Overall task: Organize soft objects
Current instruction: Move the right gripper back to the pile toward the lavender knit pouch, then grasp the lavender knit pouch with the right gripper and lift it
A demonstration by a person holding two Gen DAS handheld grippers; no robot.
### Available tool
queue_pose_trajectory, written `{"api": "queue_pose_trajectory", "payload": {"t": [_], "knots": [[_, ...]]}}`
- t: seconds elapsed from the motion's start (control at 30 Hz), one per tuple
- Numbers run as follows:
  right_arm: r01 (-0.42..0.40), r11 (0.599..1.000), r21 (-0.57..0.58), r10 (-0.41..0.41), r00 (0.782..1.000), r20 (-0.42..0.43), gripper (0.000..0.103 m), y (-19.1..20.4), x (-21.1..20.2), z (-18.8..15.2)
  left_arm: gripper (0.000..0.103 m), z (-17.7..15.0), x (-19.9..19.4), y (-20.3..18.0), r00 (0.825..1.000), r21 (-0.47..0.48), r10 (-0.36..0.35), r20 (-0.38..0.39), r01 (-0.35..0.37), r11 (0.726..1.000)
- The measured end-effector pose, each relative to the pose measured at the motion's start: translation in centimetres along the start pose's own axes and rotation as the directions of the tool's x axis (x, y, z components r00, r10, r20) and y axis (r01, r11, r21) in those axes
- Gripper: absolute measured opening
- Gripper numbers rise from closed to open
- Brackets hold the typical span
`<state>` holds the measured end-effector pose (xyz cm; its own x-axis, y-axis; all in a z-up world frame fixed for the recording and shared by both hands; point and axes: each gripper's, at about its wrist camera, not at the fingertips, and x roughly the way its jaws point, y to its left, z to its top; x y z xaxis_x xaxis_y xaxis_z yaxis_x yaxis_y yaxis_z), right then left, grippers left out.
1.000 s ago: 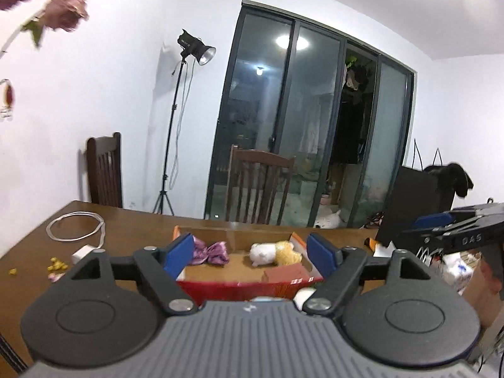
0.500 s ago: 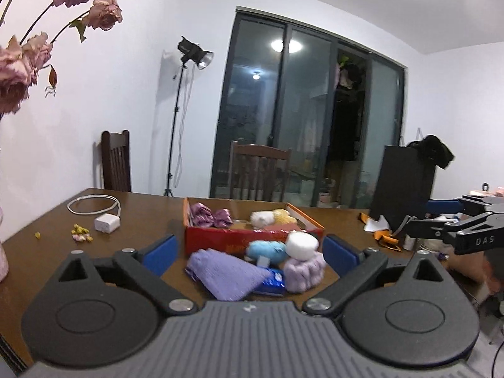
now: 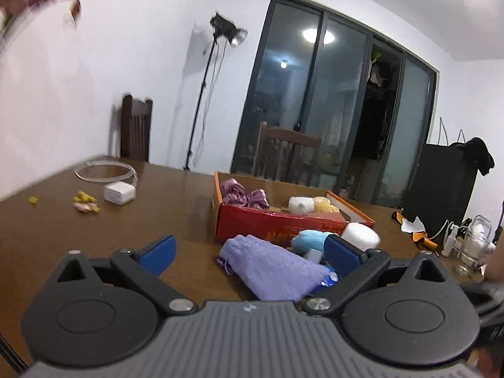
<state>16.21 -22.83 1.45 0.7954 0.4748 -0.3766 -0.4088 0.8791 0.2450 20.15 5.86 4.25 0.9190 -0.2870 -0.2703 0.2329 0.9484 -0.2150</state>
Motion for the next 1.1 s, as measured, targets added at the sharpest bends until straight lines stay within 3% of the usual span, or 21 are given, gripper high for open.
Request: {"api": "queue_pose_trajectory", "payload": {"t": [0.07,0.13,0.2,0.37,0.47,0.5,0.57,0.6,0.63,0.67,0.73,0.83,0.97,1.03,1.1], "knots": [[-0.007,0.998,0.064,0.009,1.0,-0.028,0.08,-0.4,3.1,0.2,0.097,0.5,3.3,1.1,0.999,-0.007,-0.028,-0.044,0.028,1.0],[-0.013,0.992,0.124,0.019,0.999,-0.048,0.073,-0.8,5.8,0.6,0.08,1.4,7.3,2.0,0.992,-0.001,-0.028,-0.121,0.029,1.0],[-0.021,0.987,0.157,0.03,0.998,-0.055,0.069,-0.9,8.0,0.8,0.072,2.1,10.8,2.6,0.98,0.001,-0.048,-0.191,0.049,0.999],[-0.04,0.972,0.23,0.057,0.996,-0.066,0.056,-1.5,11.7,1.0,0.072,2.3,16.9,4.1,0.957,-0.07,-0.139,-0.256,0.125,0.99],[-0.049,0.966,0.255,0.07,0.995,-0.075,0.046,-2.0,12.9,1.1,0.072,1.6,19.2,5.0,0.931,-0.143,-0.188,-0.313,0.149,0.978],[-0.059,0.965,0.255,0.081,0.994,-0.078,0.039,-2.0,13.1,1.0,0.072,1.3,19.7,5.2,0.922,-0.172,-0.207,-0.328,0.157,0.973],[-0.083,0.965,0.249,0.108,0.99,-0.088,0.024,-2.0,13.4,1.1,0.06,0.8,20.2,5.7,0.91,-0.207,-0.239,-0.338,0.176,0.962],[-0.095,0.965,0.246,0.122,0.988,-0.094,0.016,-2.0,13.6,1.0,0.038,0.6,20.3,5.7,0.901,-0.206,-0.249,-0.354,0.184,0.961],[-0.106,0.964,0.243,0.133,0.986,-0.097,0.012,-2.0,13.7,1.1,0.03,0.6,20.3,5.8,0.892,-0.209,-0.259,-0.372,0.192,0.959],[-0.121,0.965,0.232,0.147,0.984,-0.098,0.01,-1.8,13.7,1.1,0.028,0.6,20.0,5.8,0.885,-0.226,-0.27,-0.38,0.194,0.955],[-0.141,0.966,0.217,0.163,0.983,-0.085,0.007,-1.7,13.5,1.6,0.017,0.9,18.8,5.9,0.881,-0.257,-0.285,-0.378,0.196,0.946],[-0.183,0.963,0.198,0.2,0.978,-0.068,0.005,-1.6,12.1,2.5,0.013,1.6,15.4,5.4,0.902,-0.274,-0.263,-0.343,0.172,0.946],[-0.285,0.948,0.141,0.3,0.949,-0.099,0.006,-2.3,7.6,3.7,0.013,1.0,8.6,3.0,0.935,-0.29,-0.212,-0.286,0.126,0.949],[-0.254,0.962,0.099,0.264,0.959,-0.099,0.008,-3.4,4.8,3.6,0.013,-0.9,5.8,1.3,0.935,-0.344,-0.223,-0.277,0.121,0.931],[-0.197,0.971,0.133,0.212,0.971,-0.112,0.008,-5.1,3.3,3.1,0.015,-2.9,4.5,-0.5,0.933,-0.383,-0.235,-0.272,0.119,0.916]]}}
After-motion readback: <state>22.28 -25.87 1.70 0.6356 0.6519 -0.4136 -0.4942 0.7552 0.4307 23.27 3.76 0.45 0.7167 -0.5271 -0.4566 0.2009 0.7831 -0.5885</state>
